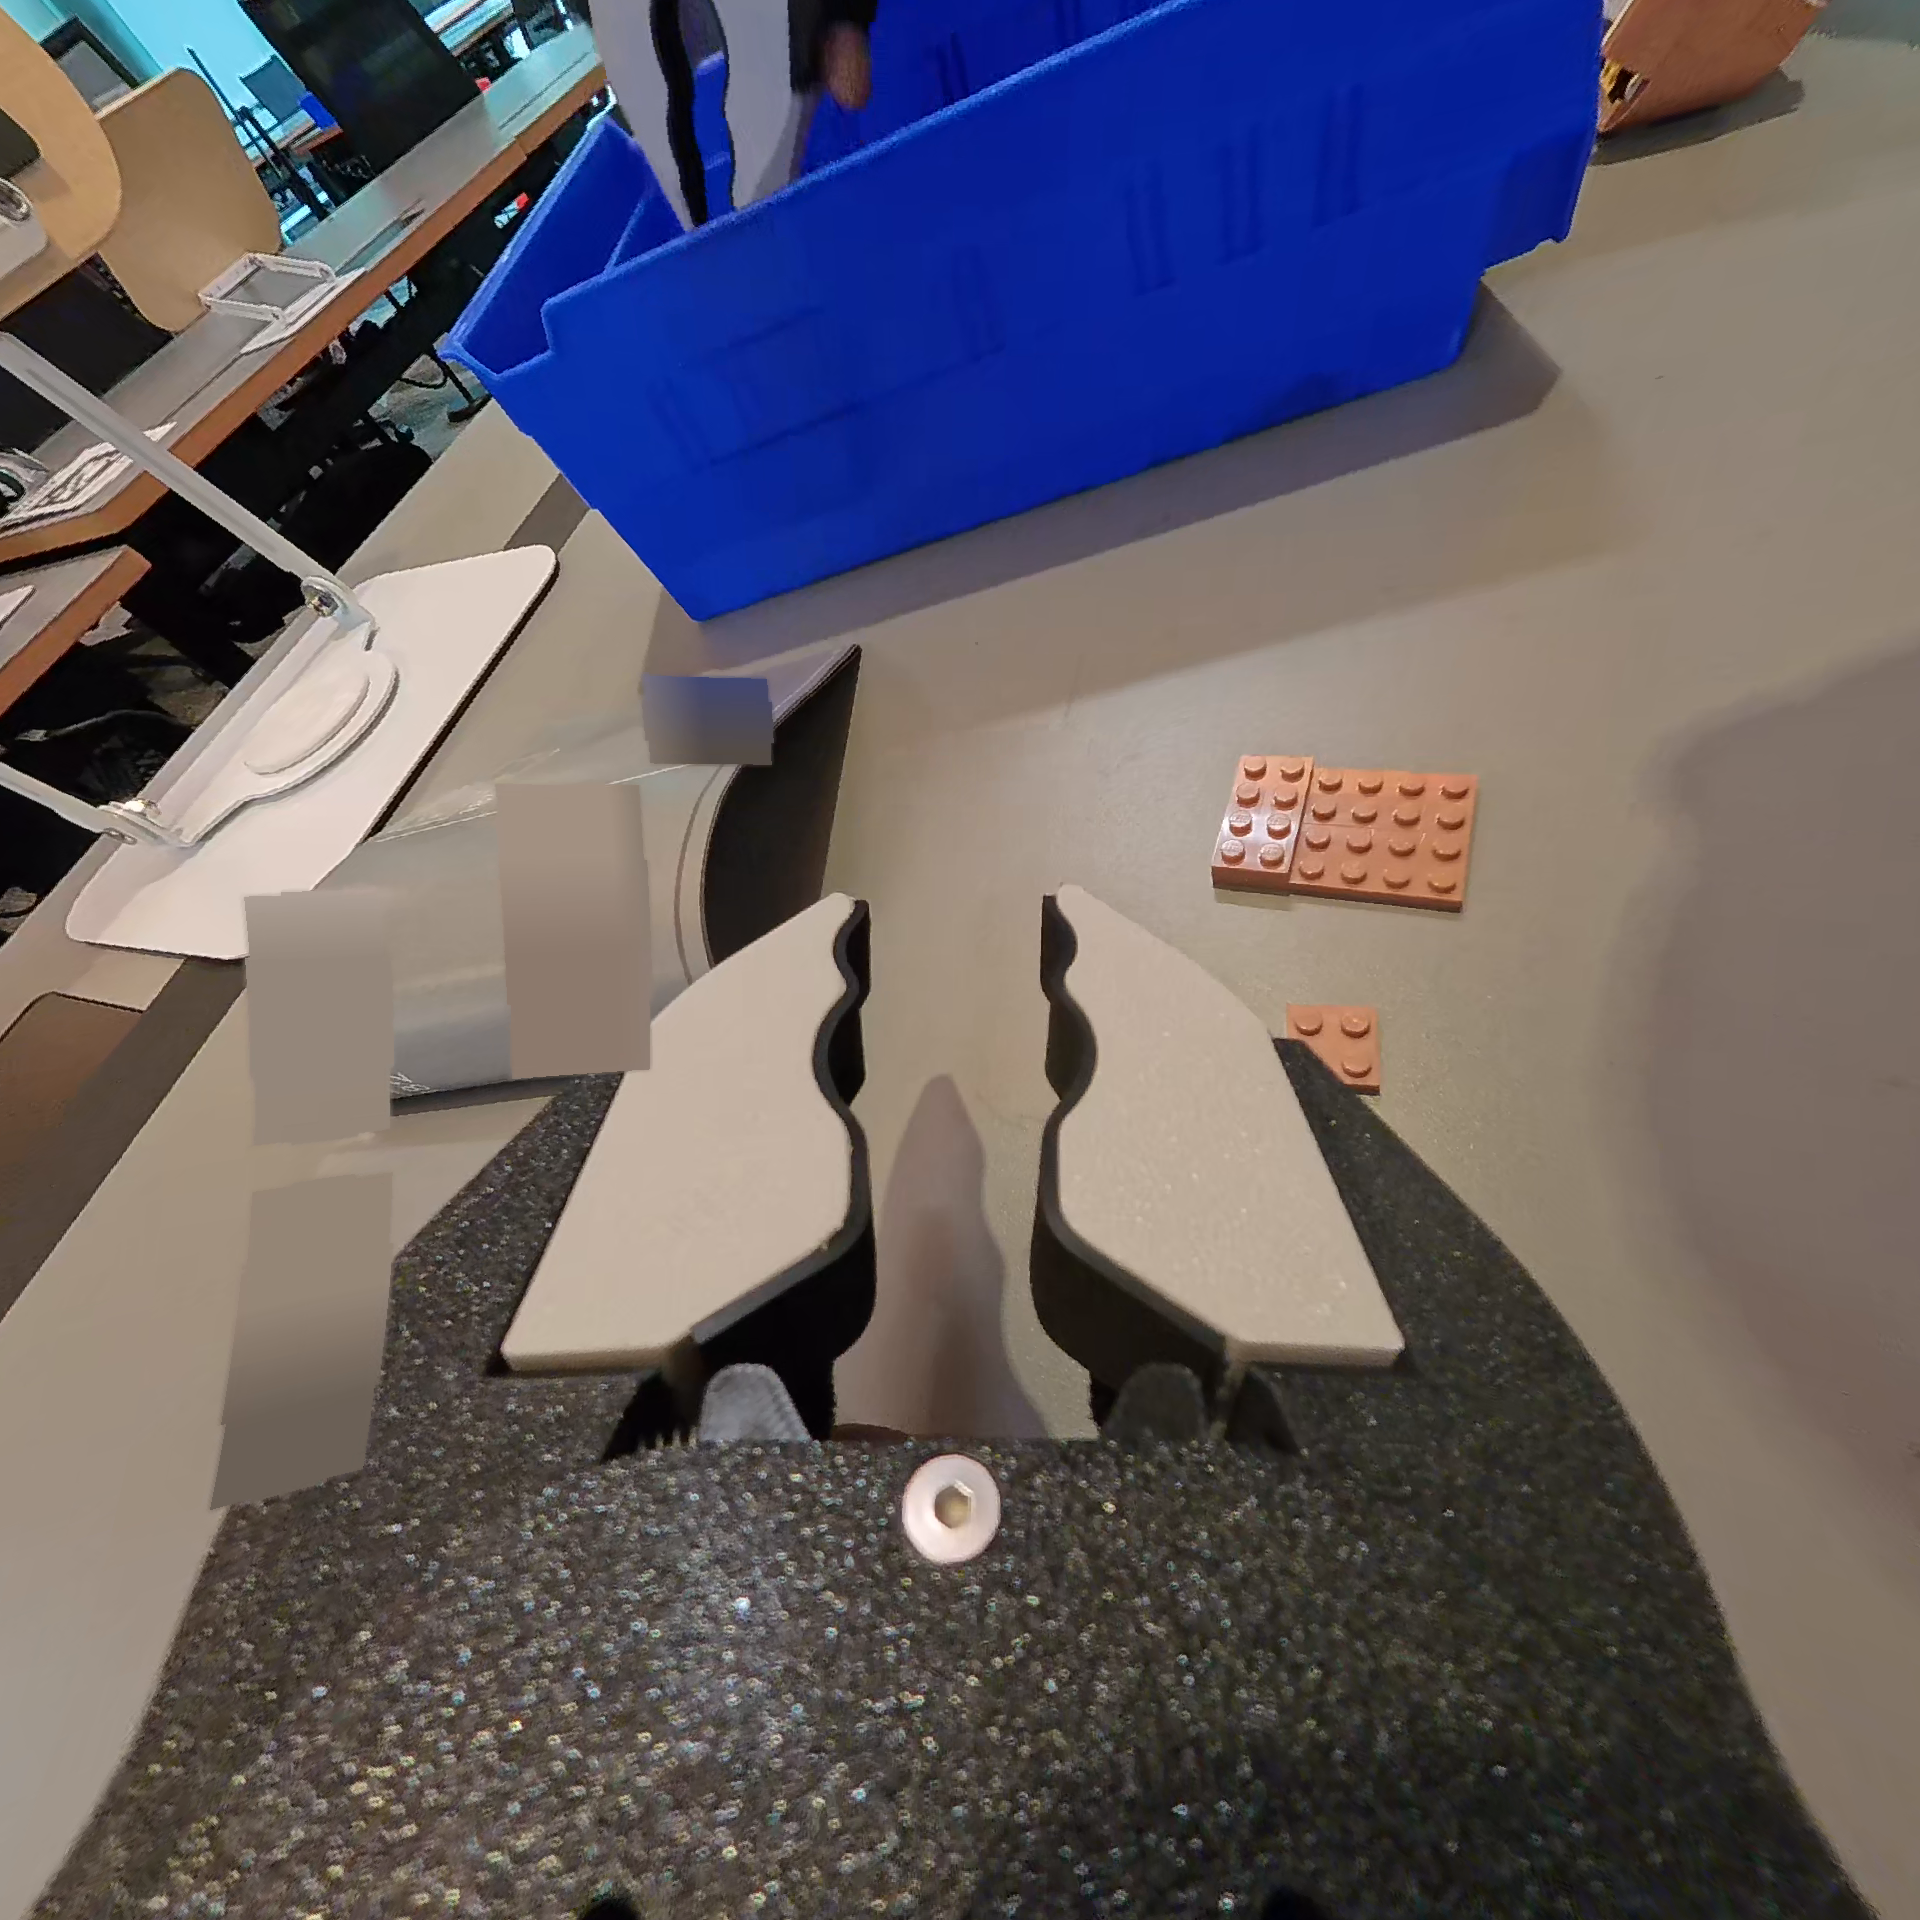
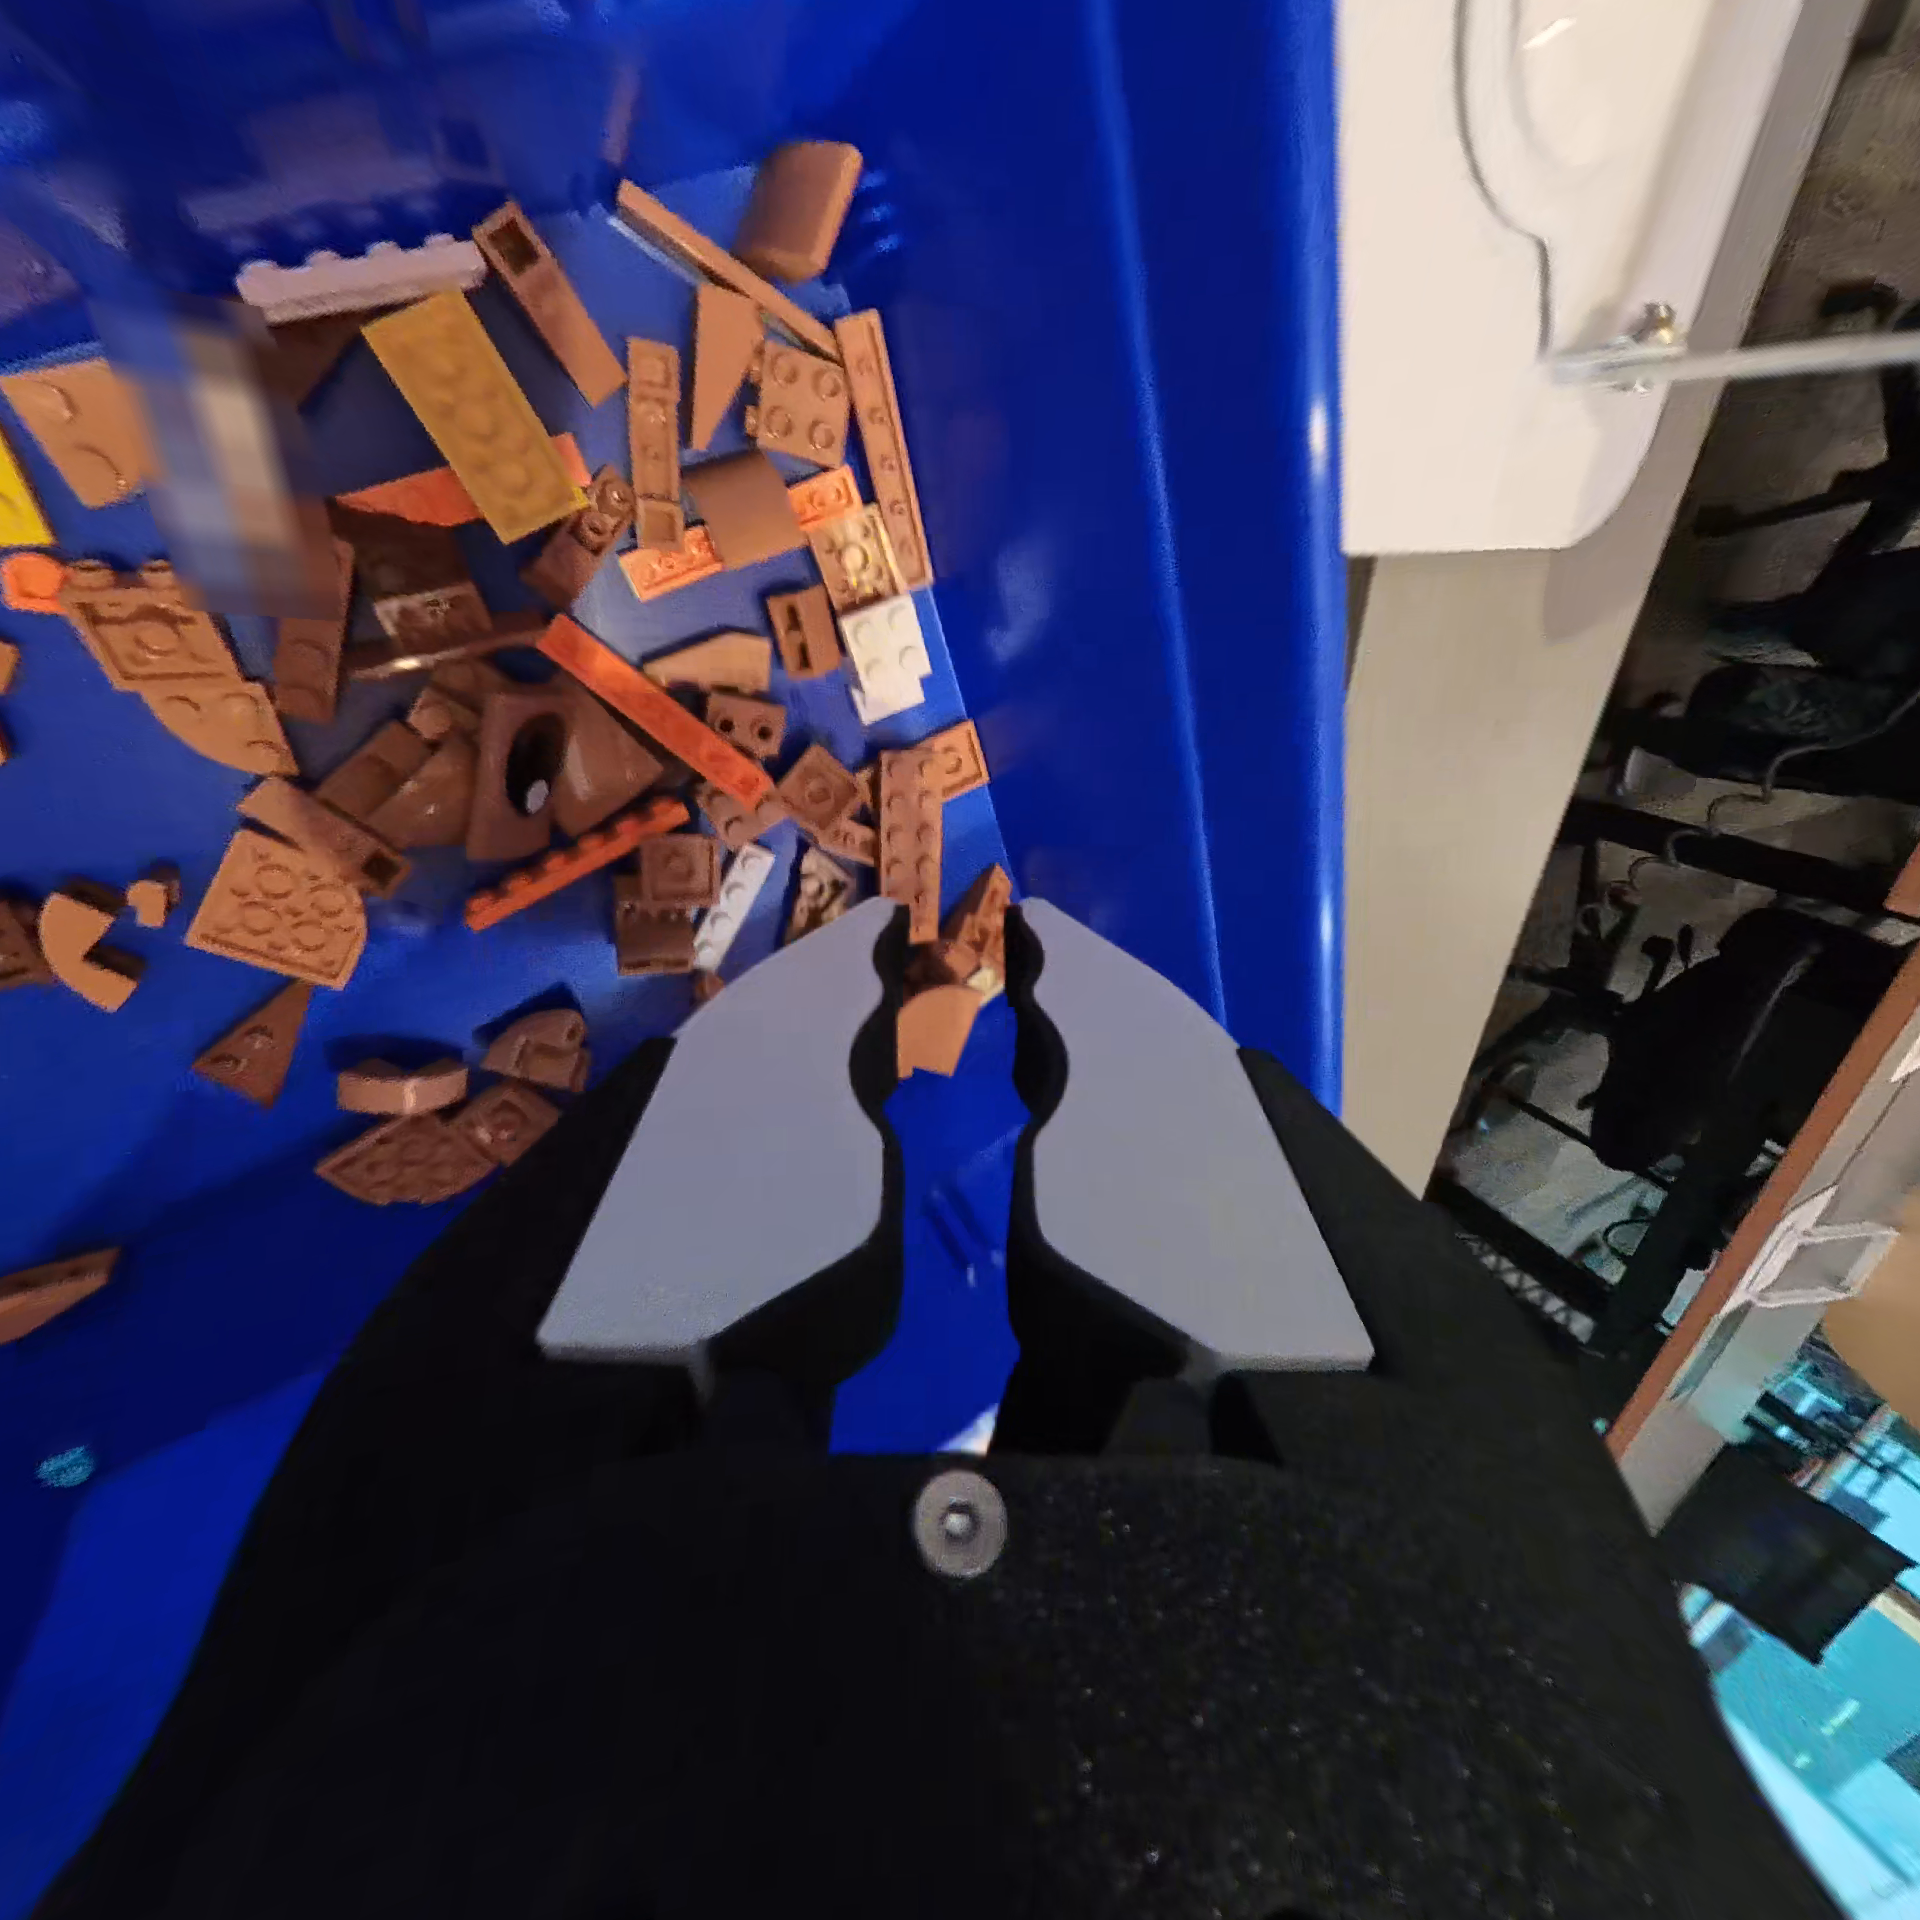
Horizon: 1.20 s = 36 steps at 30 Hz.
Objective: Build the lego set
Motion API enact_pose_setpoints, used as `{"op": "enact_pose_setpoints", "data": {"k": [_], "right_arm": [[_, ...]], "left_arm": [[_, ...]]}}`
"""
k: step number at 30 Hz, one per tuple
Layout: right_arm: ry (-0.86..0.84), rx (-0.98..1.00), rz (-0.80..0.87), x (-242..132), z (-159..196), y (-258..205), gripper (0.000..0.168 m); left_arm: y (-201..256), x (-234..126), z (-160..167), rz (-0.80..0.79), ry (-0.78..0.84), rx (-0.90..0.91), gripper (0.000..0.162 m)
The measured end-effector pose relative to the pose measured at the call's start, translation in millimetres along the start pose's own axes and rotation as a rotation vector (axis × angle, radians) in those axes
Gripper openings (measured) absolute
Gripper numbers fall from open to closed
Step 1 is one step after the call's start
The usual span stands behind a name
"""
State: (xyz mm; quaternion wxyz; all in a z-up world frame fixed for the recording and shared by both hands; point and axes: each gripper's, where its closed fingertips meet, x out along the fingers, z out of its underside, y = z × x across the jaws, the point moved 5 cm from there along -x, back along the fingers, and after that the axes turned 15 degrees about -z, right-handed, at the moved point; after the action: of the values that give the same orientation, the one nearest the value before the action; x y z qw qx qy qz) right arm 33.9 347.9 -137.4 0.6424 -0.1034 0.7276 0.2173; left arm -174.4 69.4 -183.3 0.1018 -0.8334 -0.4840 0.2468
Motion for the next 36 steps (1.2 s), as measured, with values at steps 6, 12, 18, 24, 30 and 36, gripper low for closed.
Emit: {"op": "enact_pose_setpoints", "data": {"k": [6, 12, 18, 24, 30, 36], "right_arm": [[-0.061, 0.060, -0.014, -14.5, 32.3, -7.3, 0.017], [-0.100, 0.070, -0.043, -9.3, 41.9, -15.9, 0.017], [-0.160, 0.038, -0.013, 3.9, 38.2, -10.1, 0.017], [-0.381, -0.054, 0.085, 32.7, 31.5, 3.3, 0.016], [-0.402, -0.053, 0.049, 43.2, 26.4, 9.8, 0.007], [-0.178, 0.019, -0.123, 47.7, 11.5, 0.7, 0.015]], "left_arm": [[0.2, 0.3, 0.3, -0.001, -0.004, 0.003, 0.031], [0.1, 0.5, 0.5, -0.002, -0.006, 0.003, 0.031], [0.2, 0.4, 0.5, -0.002, -0.006, 0.004, 0.031], [0.6, -0.1, 0.4, -0.001, -0.002, 0.009, 0.031], [0.8, -0.2, 0.5, 0.003, -0.002, 0.011, 0.031], [0.8, -0.4, 0.4, 0.002, -0.001, 0.011, 0.031]]}}
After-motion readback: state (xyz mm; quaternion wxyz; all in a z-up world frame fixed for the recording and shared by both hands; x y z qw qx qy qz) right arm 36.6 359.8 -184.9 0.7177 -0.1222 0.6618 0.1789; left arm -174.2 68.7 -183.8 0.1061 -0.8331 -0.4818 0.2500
